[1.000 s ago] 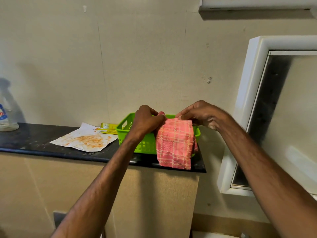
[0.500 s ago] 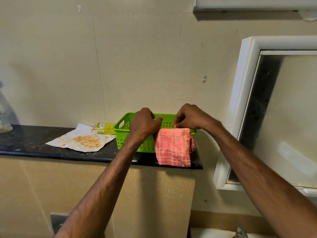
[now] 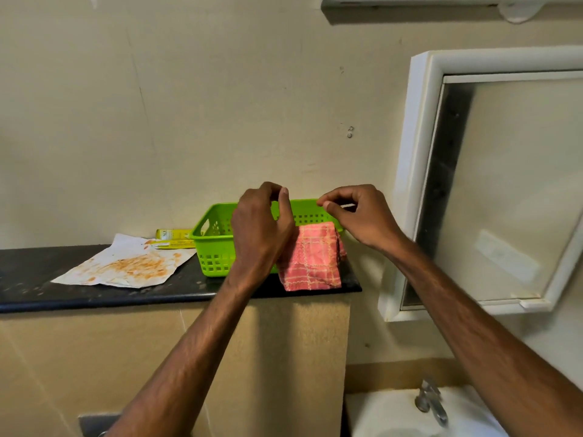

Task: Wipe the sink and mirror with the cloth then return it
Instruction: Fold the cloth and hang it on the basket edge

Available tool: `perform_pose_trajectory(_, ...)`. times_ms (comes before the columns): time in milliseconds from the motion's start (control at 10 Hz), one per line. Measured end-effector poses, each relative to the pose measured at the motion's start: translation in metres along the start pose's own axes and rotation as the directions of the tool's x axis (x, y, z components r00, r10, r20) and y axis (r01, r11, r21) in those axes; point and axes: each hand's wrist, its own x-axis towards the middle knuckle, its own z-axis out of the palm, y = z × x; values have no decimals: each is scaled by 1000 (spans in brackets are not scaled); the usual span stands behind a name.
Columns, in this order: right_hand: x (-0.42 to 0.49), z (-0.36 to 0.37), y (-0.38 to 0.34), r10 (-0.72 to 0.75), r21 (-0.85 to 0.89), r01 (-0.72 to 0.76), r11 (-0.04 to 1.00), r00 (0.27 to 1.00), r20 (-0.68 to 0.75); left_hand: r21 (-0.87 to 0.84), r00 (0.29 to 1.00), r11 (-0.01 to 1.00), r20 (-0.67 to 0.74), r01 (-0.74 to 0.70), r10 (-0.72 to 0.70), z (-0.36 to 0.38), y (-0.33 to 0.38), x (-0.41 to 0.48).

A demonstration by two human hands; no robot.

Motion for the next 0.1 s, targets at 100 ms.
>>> perform_pose_trajectory(100, -24, -10, -1, -2, 4, 3, 1000, 991, -137, 9, 982, 983, -54, -182, 182, 2, 28, -16)
